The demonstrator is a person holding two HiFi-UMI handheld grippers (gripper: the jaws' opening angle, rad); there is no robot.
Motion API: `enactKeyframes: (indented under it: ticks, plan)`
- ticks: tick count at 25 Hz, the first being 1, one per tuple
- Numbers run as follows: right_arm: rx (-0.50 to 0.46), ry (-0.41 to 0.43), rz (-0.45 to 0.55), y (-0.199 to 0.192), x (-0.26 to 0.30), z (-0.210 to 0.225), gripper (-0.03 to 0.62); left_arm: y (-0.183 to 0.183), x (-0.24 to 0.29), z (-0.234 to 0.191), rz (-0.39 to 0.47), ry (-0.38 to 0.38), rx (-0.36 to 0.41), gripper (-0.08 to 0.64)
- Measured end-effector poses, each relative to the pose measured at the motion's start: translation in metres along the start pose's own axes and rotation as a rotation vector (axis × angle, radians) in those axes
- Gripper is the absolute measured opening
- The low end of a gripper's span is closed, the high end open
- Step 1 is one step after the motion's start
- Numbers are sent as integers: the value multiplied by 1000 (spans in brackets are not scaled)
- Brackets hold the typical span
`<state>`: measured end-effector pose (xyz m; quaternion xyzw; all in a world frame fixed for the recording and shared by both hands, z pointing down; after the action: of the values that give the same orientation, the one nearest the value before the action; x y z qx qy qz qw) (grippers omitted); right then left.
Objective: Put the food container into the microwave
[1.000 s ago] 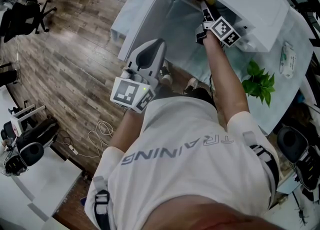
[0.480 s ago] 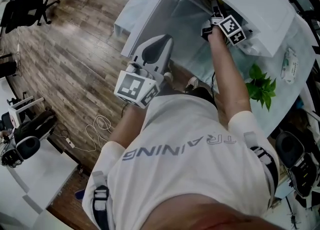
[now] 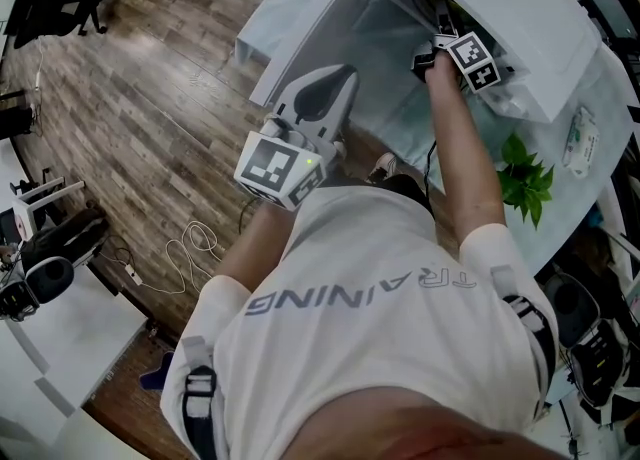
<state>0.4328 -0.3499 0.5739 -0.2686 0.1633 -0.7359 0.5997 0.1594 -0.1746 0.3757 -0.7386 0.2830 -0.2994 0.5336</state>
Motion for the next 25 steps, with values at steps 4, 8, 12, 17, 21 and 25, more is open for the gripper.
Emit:
enactKeyframes:
  ticks: [4,8,12,17,21,25]
  plan:
    - [-20,-11,-6,0,1,-1,304,0,-1,-1,2,-4,-11,41]
    - [-114,-30,-51,-1,-2,-1,322,1,-1,-1,6,-8,-8,41]
    - [-217,-66,-116,-4,-5,-1,322,1,-1,2,8,-15,-6,41]
    - [-422,-108,-186,-8,-9,-6,347,-2,-4,6,7,-25,-17,41]
    - [-585,-161,-290,-14,-14,-9,351,-5,-6,8,3,-24,-5,41]
    - [-601,-144,-330,-15,-23,-17,351,-7,-8,8,5,-26,-14,41]
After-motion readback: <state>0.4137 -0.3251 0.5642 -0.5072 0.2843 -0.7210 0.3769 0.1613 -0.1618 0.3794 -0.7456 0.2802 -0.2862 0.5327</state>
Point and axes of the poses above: the fingertips, and each gripper's own axes: x forward along the fingers, z to its right, y out of its top, the point moved 9 cm from there along -x, backward along the fingers, and after that the axes turned 2 degrees about z, right-handed, at the moved point
